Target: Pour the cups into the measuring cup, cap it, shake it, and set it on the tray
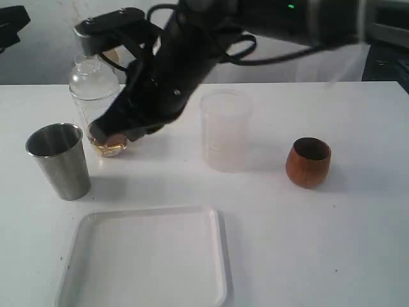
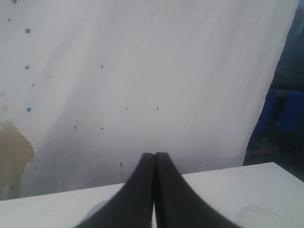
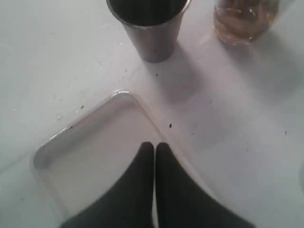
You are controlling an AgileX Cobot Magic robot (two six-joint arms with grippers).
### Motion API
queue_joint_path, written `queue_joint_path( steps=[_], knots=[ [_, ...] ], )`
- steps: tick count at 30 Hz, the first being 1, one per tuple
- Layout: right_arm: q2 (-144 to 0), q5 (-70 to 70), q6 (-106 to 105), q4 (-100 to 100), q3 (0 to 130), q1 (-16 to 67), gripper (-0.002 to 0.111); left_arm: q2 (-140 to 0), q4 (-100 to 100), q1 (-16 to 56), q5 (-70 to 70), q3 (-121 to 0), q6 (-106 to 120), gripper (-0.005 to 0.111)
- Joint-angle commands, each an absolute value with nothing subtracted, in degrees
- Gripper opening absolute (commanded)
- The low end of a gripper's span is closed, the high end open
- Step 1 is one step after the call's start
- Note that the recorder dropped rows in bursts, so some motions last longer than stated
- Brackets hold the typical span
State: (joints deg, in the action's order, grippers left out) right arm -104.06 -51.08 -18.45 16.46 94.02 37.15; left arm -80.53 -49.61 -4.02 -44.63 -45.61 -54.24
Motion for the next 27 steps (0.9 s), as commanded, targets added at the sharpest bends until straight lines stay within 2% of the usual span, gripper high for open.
queue_joint_path(
  steps=[1, 7, 13, 27],
  knots=[
    [-94.0, -39.2, -20.7, 20.0, 77.2, 37.2, 0.0, -86.1, -53.4, -3.9, -45.5, -52.5, -55.1, 0.0],
    [-84.6, -30.6, -20.8, 21.1, 60.7, 37.2, 0.0, -94.2, -66.5, -3.9, -47.5, -61.0, -53.5, 0.0],
    [-78.7, -24.8, -20.7, 21.3, 51.7, 37.2, 0.0, -101.0, -66.9, -3.9, -48.4, -65.4, -51.0, 0.0],
    [-76.5, -21.1, -19.5, 21.0, 49.5, 37.2, 0.0, -111.8, -66.9, -3.9, -52.2, -70.7, -47.7, 0.0]
  ],
)
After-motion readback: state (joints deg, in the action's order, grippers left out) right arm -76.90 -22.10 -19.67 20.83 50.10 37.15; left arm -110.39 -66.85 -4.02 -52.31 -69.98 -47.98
